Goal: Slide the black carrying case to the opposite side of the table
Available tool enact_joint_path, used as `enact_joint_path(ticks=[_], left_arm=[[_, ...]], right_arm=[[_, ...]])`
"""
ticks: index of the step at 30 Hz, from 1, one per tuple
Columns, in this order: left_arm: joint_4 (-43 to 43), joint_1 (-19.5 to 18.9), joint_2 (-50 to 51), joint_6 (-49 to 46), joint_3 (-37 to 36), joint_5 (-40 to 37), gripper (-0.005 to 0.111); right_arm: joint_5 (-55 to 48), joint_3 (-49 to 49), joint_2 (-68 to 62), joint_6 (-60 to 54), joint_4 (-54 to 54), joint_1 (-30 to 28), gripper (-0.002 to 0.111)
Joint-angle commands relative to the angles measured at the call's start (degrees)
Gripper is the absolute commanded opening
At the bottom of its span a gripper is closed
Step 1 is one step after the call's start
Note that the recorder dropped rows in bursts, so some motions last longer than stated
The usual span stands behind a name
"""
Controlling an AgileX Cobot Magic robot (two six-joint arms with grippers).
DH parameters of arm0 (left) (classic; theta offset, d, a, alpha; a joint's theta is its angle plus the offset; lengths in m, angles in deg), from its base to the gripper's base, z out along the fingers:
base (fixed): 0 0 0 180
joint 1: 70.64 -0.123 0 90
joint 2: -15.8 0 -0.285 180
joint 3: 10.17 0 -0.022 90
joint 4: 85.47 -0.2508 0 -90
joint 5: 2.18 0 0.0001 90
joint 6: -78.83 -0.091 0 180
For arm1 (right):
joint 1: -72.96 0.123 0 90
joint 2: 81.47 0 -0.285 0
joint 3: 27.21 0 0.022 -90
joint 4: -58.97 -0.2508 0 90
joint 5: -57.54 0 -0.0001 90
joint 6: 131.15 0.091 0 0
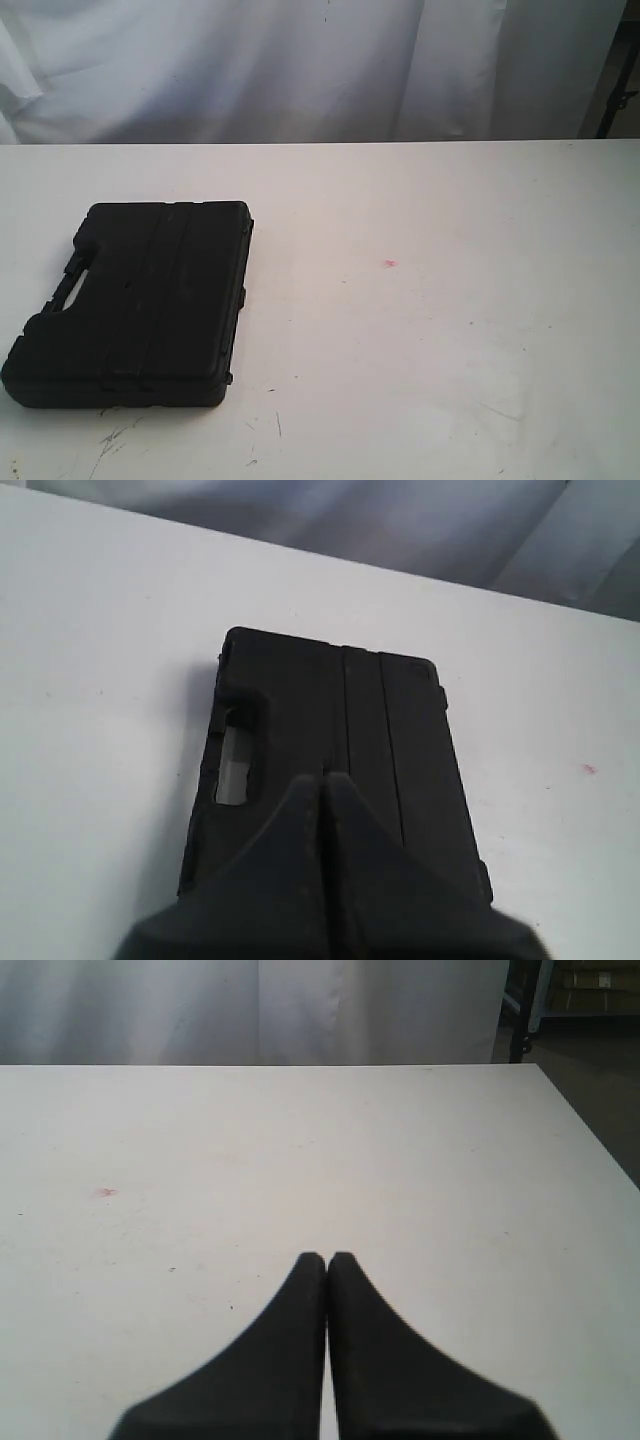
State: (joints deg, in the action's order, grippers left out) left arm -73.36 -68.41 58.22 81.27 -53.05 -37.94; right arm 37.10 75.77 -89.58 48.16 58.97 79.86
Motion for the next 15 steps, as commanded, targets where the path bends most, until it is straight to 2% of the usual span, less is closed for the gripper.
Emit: enact_joint_path(ticks=[1,11,15], left_arm=[[-4.9,0.0,-5.1,-3.2,-0.3,1.0,0.000],[-12.7,0.0,-9.8,-4.2,-1.8,1.5,0.000],[-12.7,0.0,-9.8,-4.2,-5.8,6.2,0.000]], right_arm=[[0.8,-0.2,0.3,0.1,0.6,-0.3,0.000],[0.8,-0.2,0.3,0.1,0.6,-0.3,0.000],[0.8,-0.2,0.3,0.1,0.6,-0.3,0.000]])
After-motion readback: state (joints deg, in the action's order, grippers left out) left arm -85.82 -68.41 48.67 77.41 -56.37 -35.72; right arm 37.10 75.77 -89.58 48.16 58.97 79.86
